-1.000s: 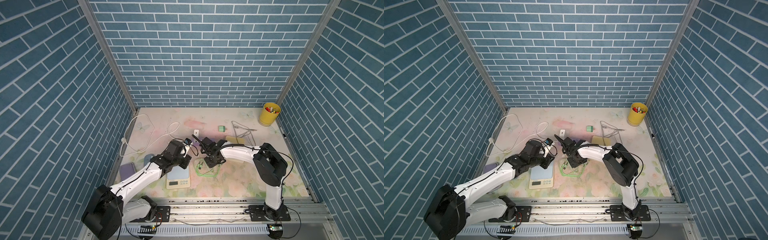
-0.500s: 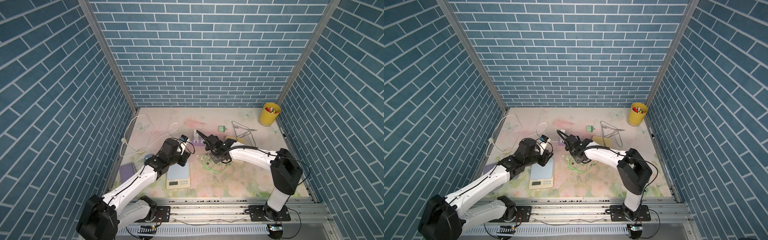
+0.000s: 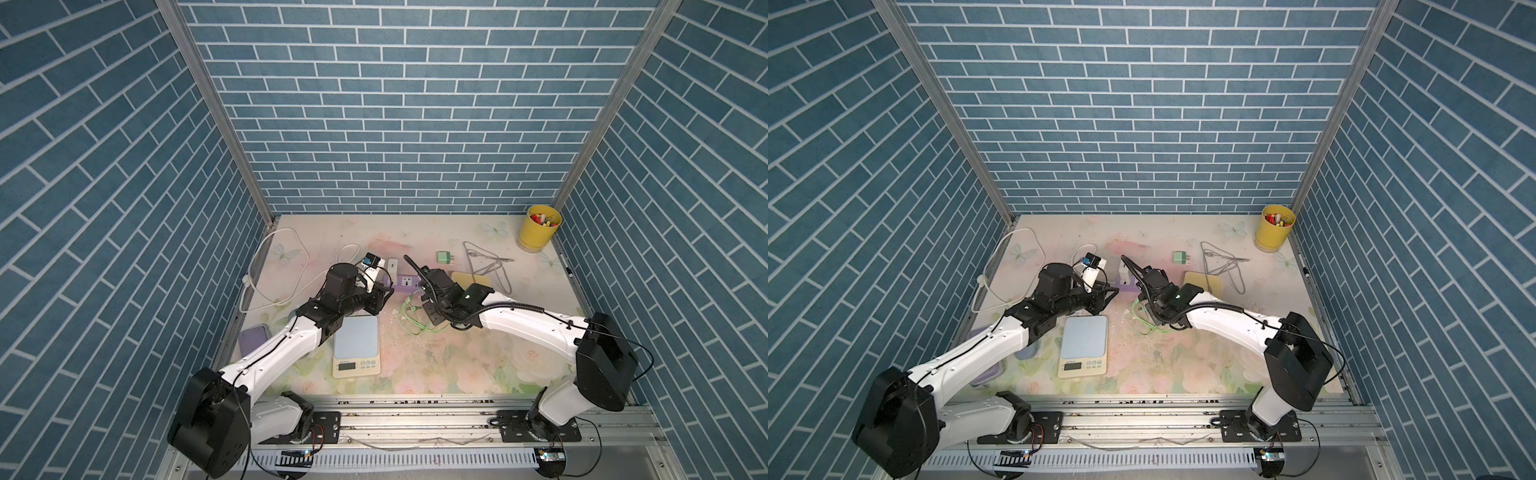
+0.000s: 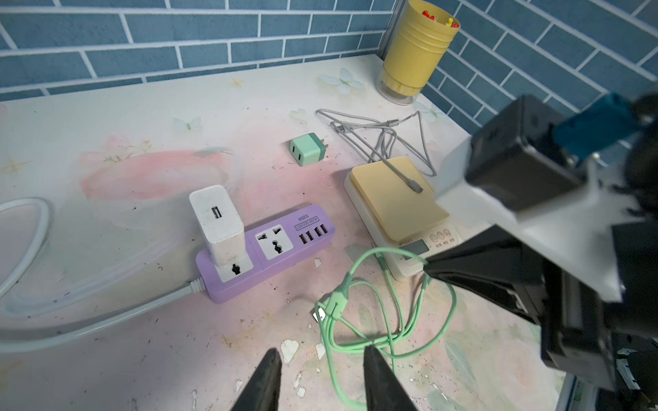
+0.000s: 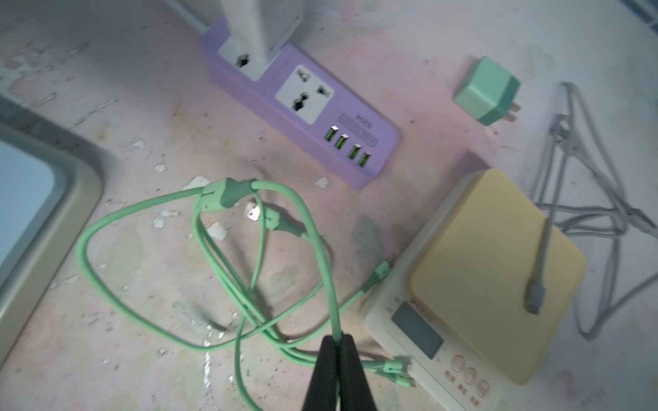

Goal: Charge the electronic scale
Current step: Adjust the charging cable at the center of the board.

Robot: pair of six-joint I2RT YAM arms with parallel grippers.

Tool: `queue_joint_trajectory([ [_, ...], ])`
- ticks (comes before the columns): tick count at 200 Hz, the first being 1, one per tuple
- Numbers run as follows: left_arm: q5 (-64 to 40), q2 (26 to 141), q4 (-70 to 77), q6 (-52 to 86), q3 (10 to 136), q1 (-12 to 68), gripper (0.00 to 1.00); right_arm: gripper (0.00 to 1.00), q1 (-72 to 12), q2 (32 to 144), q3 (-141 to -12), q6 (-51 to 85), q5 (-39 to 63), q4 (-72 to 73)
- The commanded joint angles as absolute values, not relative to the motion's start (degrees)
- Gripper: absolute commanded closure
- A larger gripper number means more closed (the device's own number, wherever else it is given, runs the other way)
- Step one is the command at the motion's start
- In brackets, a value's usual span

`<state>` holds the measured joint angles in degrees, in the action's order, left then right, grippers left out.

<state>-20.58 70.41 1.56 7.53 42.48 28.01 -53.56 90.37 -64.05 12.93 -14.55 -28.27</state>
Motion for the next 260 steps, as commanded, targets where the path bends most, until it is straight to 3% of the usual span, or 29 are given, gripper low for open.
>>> queue_joint_trajectory([
  [1,-19.0,71.6,0.0,8.0,44.2,27.4,0.56,0.90,-54.6,92.2,-62.8,9.6,-1.4,-26.4],
  [16,-18.7,72.7,-1.2,7.5,45.1,27.4,0.55,0.77,-54.8,94.1,-61.7,9.9,3.8,-25.6],
  [46,-21.8,78.6,-0.5,9.4,47.7,27.8,0.54,0.69,-54.9,95.4,-59.7,10.6,10.7,-21.9],
  [101,-19.8,82.7,3.3,16.3,44.0,29.9,0.52,0.73,-54.8,96.2,-59.3,14.1,12.4,-17.6],
  [137,-26.4,80.7,6.6,13.7,40.9,29.8,0.47,0.79,-54.8,96.8,-59.1,15.5,11.6,-16.8],
  [167,-21.1,75.8,-3.3,7.4,41.3,28.5,0.46,0.69,-54.7,94.7,-60.2,15.2,9.4,-21.8],
  [198,-26.2,71.4,1.2,11.2,37.4,27.7,0.48,0.74,-54.5,92.4,-59.6,15.7,9.3,-22.7],
  [225,-19.0,64.1,14.6,19.3,23.9,30.2,0.56,0.80,-54.3,95.2,-61.9,18.4,7.8,-23.9],
  [260,-12.9,61.5,16.9,20.8,19.5,35.0,0.53,0.76,-54.3,96.3,-64.1,22.4,7.7,-23.3],
])
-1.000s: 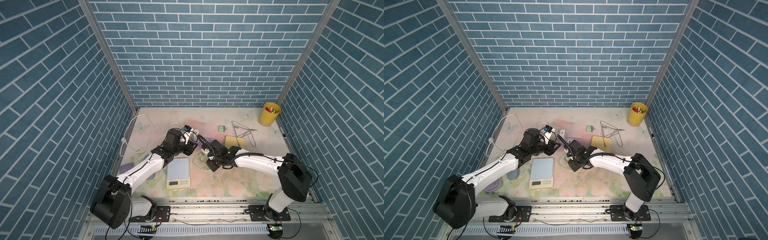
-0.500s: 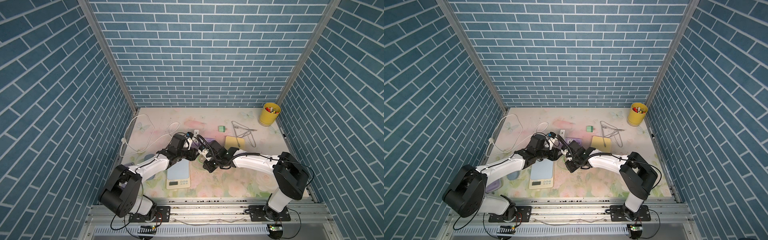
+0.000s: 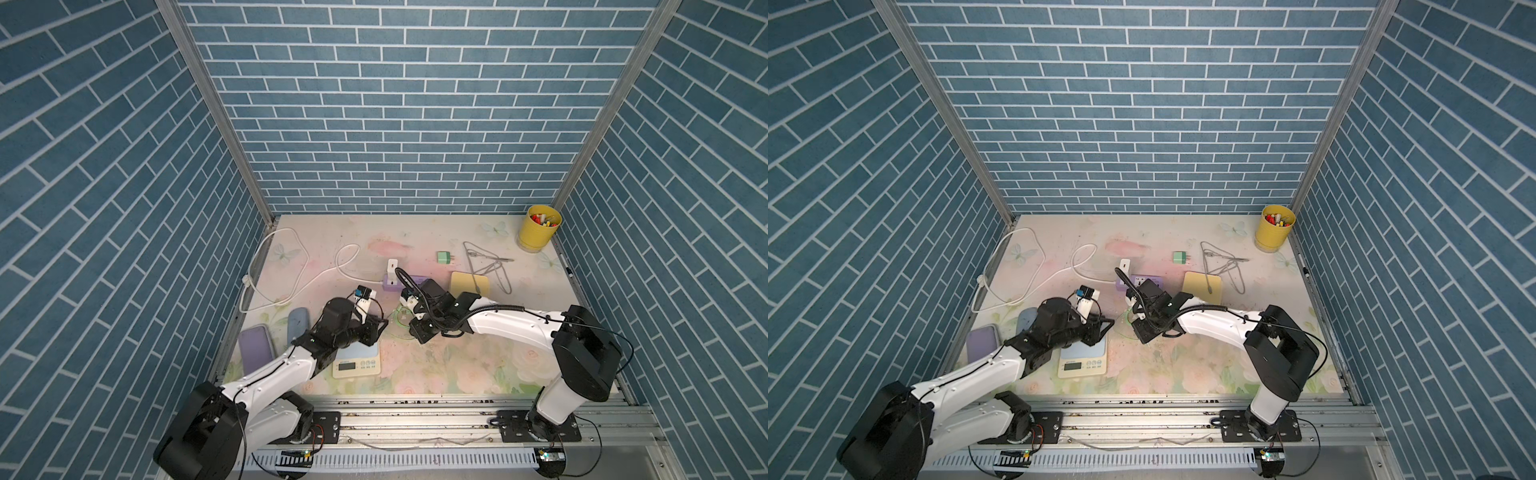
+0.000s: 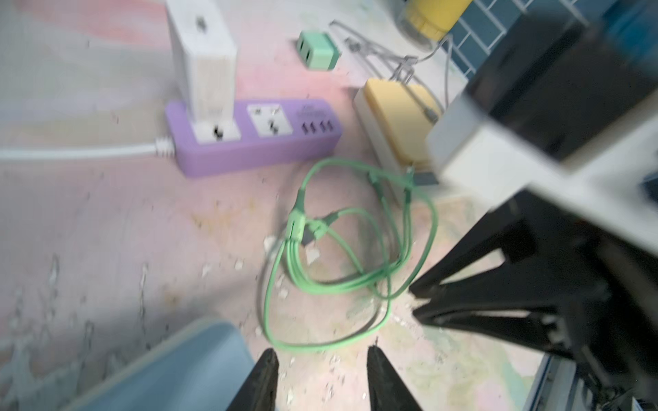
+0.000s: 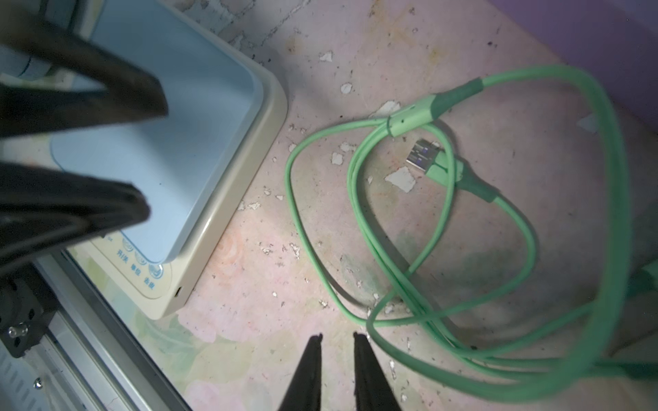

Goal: Charge the electronic scale
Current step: Adjust the charging cable at the center of the board.

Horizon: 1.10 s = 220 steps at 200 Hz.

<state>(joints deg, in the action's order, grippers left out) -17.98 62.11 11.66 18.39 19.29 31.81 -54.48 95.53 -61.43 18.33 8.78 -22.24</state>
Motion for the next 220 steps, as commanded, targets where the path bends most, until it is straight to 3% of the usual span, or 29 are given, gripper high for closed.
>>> queue_joint_trajectory([
  [1,-12.8,61.5,16.8,20.6,19.6,35.1,0.53,0.76,-54.3,96.3,-64.2,22.5,7.7,-23.4],
  [59,-5.9,69.3,30.5,20.6,17.4,45.3,0.48,0.78,-53.2,95.9,-66.4,29.7,4.4,-24.6],
  [113,-0.6,81.5,42.3,22.1,20.3,50.8,0.55,0.82,-51.3,95.9,-66.3,36.2,1.8,-26.1],
  [161,1.5,84.8,39.5,21.6,24.4,51.3,0.53,0.79,-51.1,87.4,-65.9,35.3,2.7,-25.9],
  [200,5.7,80.7,33.4,20.2,24.6,51.2,0.52,0.81,-49.7,79.1,-63.3,42.0,-9.3,-34.7],
  [220,7.4,77.6,29.2,19.6,24.3,51.2,0.52,0.82,-46.9,79.2,-60.8,45.2,-9.4,-37.4],
])
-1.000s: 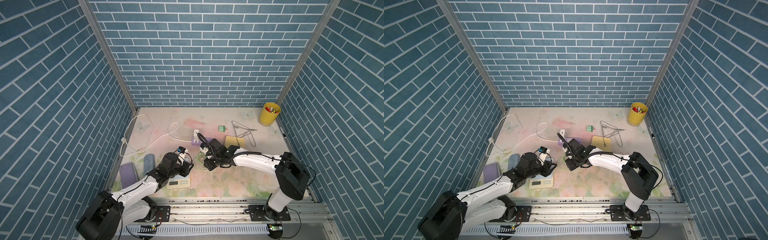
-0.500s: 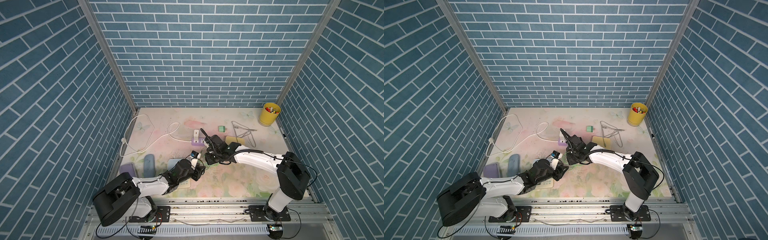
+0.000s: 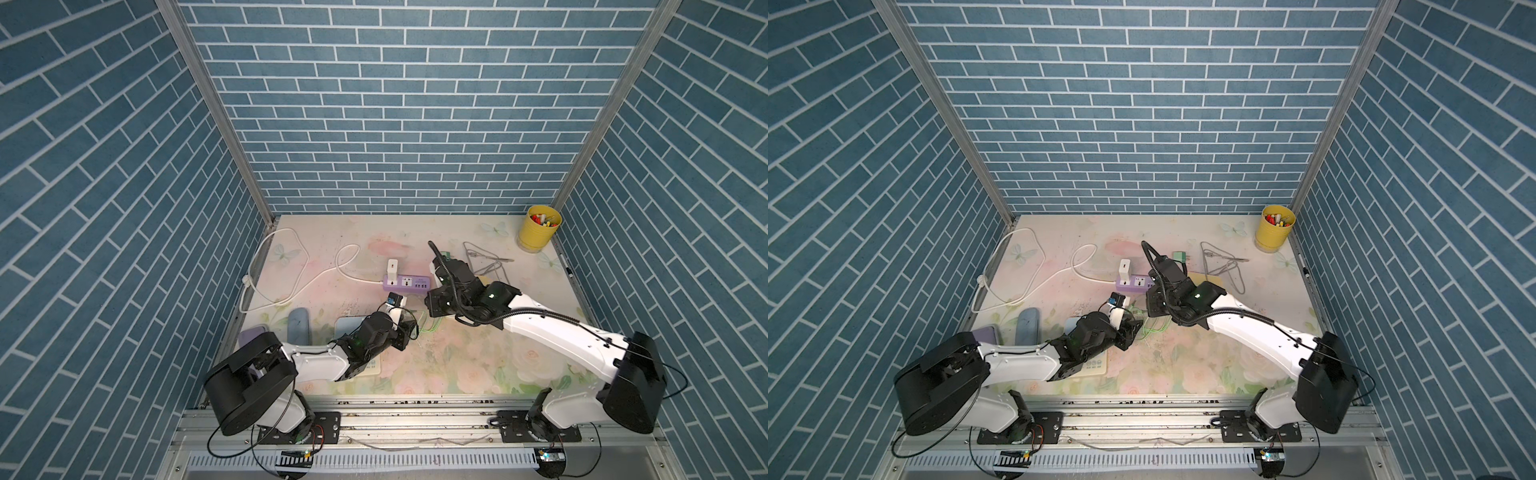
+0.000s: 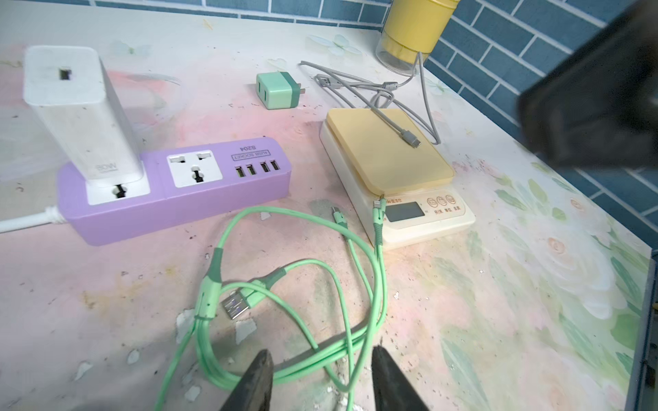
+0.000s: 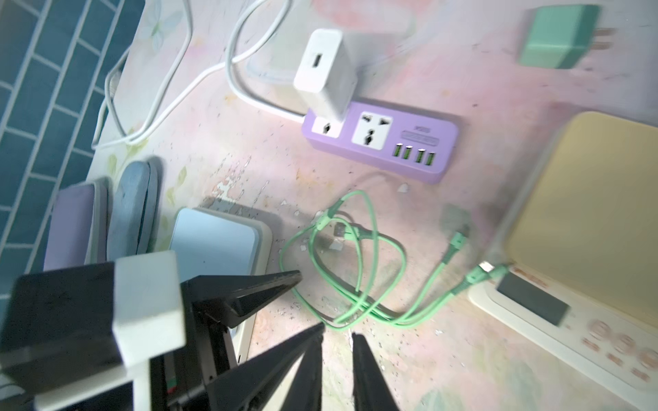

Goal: Charge the electronic scale
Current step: Adjust the charging cable at the center of the board, then pick up the charging cable from the center of the board.

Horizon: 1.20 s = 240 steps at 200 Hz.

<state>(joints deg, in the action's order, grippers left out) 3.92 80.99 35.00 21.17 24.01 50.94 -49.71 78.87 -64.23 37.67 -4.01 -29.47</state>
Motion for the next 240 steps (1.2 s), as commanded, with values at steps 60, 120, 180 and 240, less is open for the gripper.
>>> queue_joint_trajectory([
  [60,12.9,63.6,17.4,15.8,22.2,51.2,0.51,0.74,-47.1,95.2,-68.1,47.9,-3.1,-38.6],
  [120,15.6,50.7,10.7,14.1,18.3,50.4,0.48,0.70,-48.4,105.0,-73.4,48.7,-0.2,-37.5],
  [180,15.7,45.2,8.5,14.4,16.1,50.0,0.48,0.68,-49.1,109.1,-73.3,50.6,3.2,-36.1],
  [240,15.2,42.8,6.3,14.2,15.7,49.9,0.48,0.76,-49.5,113.3,-74.8,50.8,0.8,-39.0],
])
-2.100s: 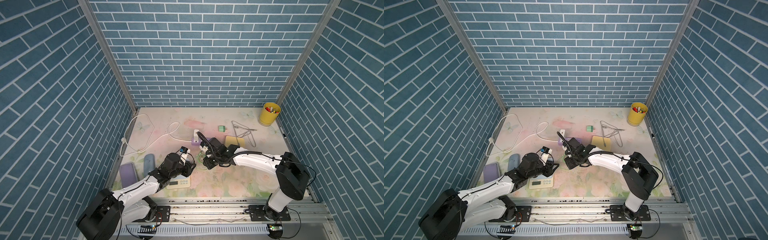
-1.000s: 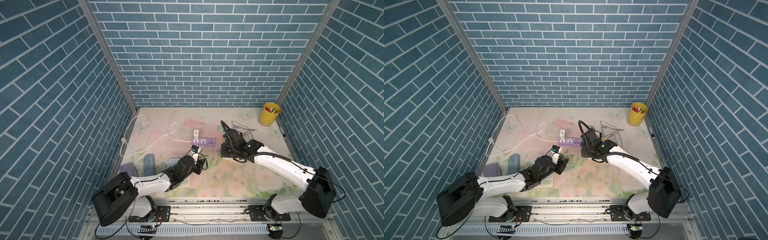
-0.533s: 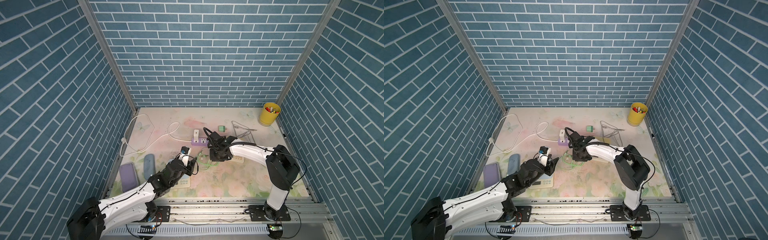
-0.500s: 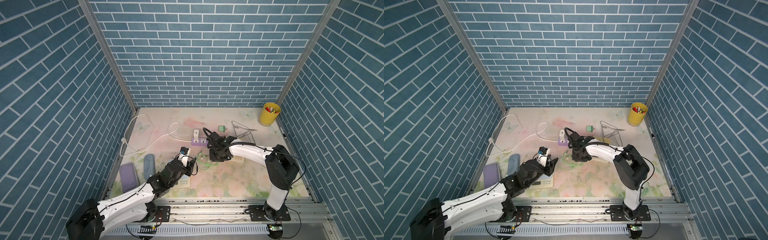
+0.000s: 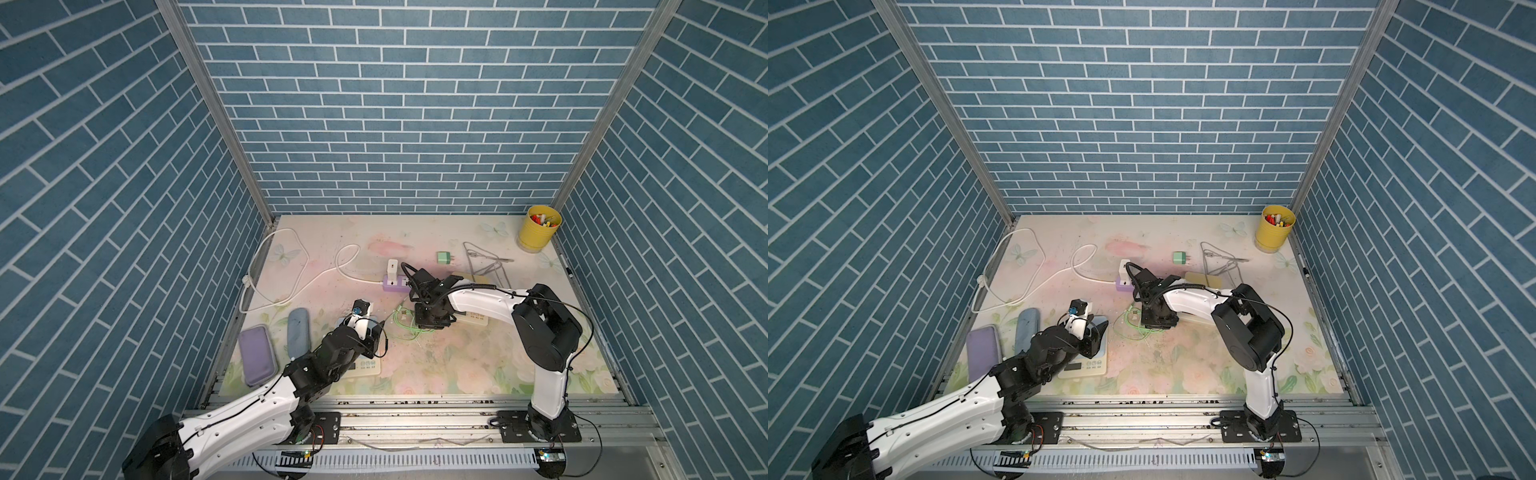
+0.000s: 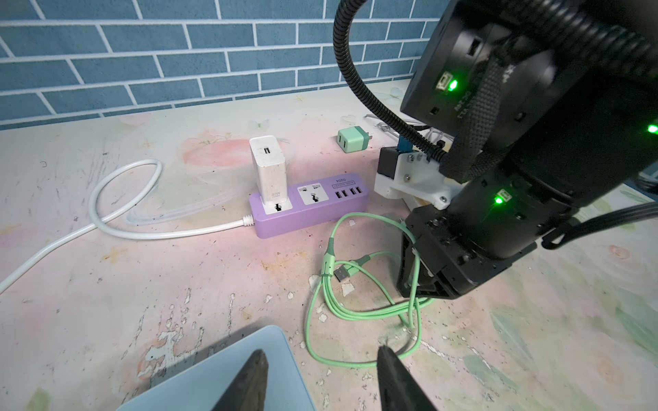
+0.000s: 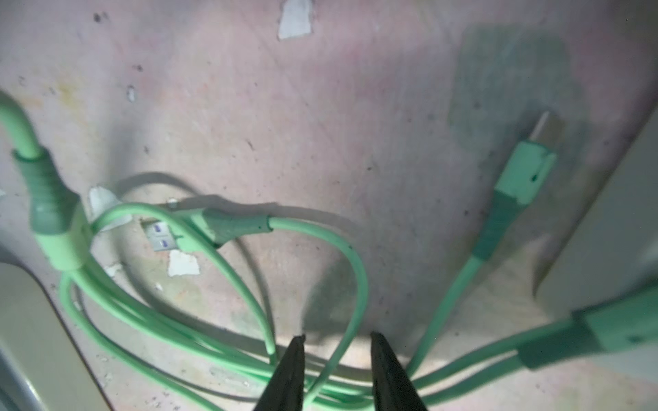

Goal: Charge the electronic scale
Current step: Pick up the charging cable from the center of the board.

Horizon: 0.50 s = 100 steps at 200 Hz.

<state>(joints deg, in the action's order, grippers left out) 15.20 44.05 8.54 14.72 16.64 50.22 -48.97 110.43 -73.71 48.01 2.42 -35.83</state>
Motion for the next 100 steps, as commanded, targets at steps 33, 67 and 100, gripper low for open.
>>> queue_joint_trajectory([
  [33,15.7,41.0,4.2,13.7,16.0,49.9,0.48,1.00,-49.9,110.6,-73.2,50.4,-1.2,-37.8],
  [67,15.0,40.3,-3.4,12.6,22.0,49.3,0.46,1.00,-49.8,105.0,-76.5,48.5,-10.8,-44.3],
  [100,10.8,42.4,-8.7,9.4,30.7,47.6,0.44,1.00,-49.8,98.2,-76.9,46.4,-23.3,-48.7],
])
